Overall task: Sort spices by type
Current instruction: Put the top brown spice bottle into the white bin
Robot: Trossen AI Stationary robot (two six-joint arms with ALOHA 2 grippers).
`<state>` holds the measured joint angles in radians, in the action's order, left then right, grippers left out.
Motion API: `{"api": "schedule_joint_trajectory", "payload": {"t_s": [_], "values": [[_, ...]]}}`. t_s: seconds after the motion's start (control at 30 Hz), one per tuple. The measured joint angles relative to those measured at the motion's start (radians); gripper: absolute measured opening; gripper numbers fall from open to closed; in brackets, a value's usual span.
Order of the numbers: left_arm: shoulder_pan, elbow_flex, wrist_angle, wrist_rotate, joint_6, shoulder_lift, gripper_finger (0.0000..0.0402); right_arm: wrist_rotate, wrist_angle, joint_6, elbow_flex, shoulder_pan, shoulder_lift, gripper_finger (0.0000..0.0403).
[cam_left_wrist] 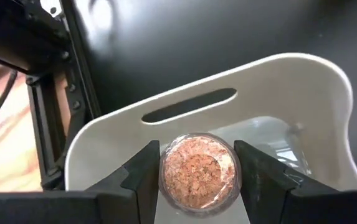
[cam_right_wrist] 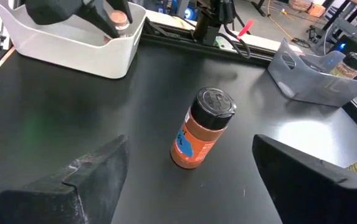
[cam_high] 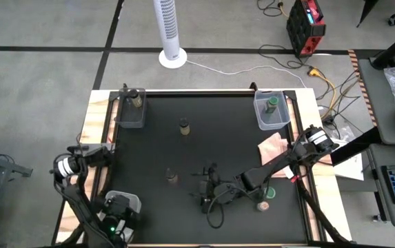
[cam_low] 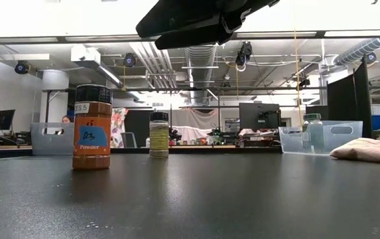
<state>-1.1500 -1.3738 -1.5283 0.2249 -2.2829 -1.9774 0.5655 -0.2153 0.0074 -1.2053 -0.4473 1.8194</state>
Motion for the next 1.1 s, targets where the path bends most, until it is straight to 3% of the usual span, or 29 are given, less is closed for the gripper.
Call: {"api": "schedule_joint_trajectory", "payload": {"t_s": [0.4,0.57,0.87,1.1], "values": [[-0.041,0.005,0.061,0.019,-0.021,0.001,0.0154,0.0,-0.006,0.011,0.0,0.0,0.0,0.0332],[-0.044,0.001,0.083,0.084,-0.031,0.001,0.0154,0.0,-0.007,0.02,0.0,0.0,0.0,0.0331],[-0.048,0.008,0.099,0.08,-0.034,0.0,0.0154,-0.001,-0.007,0.019,0.0,0.0,0.0,0.0342],[-0.048,0.008,0.098,0.08,-0.033,0.0,0.028,-0.02,-0.007,0.019,0.0,0.0,0.0,0.0337]]}}
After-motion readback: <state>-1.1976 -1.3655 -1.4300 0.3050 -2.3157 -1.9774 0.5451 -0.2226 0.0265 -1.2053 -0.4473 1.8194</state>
